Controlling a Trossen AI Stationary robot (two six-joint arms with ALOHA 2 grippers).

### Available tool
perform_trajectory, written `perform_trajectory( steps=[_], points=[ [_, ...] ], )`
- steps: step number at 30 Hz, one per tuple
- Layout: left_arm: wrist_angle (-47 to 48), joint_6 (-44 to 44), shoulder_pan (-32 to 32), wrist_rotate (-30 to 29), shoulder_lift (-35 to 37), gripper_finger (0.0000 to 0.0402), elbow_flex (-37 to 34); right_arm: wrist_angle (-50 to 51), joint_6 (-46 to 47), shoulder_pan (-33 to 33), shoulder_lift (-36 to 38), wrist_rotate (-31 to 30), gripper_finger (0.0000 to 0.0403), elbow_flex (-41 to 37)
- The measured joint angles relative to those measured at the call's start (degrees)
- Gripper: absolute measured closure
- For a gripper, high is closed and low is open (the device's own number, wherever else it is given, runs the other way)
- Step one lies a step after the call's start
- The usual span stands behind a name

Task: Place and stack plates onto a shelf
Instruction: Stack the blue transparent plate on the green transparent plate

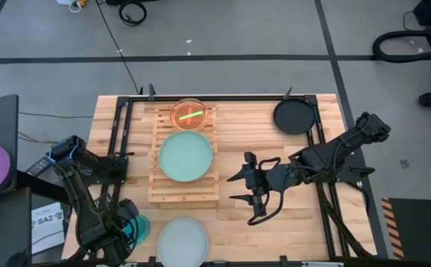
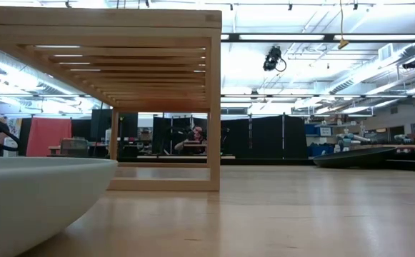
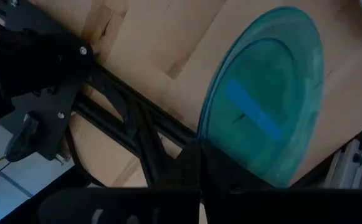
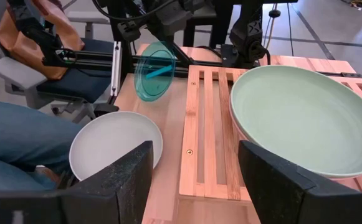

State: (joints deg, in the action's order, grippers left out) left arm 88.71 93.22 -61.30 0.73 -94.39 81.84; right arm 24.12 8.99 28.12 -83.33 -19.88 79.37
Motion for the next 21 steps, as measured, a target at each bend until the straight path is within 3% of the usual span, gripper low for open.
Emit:
perform_trajectory(
  steps=[12, 21],
  points=[
    [0.6, -1.0, 0.0, -4.3, 0.0, 0.0401, 10.6, 0.0, 0.0, 0.0, 0.0, 0.0, 0.0163, 0.0],
    [0.5, -3.6, 0.1, -15.4, 0.0, 0.0401, 19.6, -1.6, 0.0, 0.0, 0.0, 0.0, 0.0163, 0.0]
  ],
)
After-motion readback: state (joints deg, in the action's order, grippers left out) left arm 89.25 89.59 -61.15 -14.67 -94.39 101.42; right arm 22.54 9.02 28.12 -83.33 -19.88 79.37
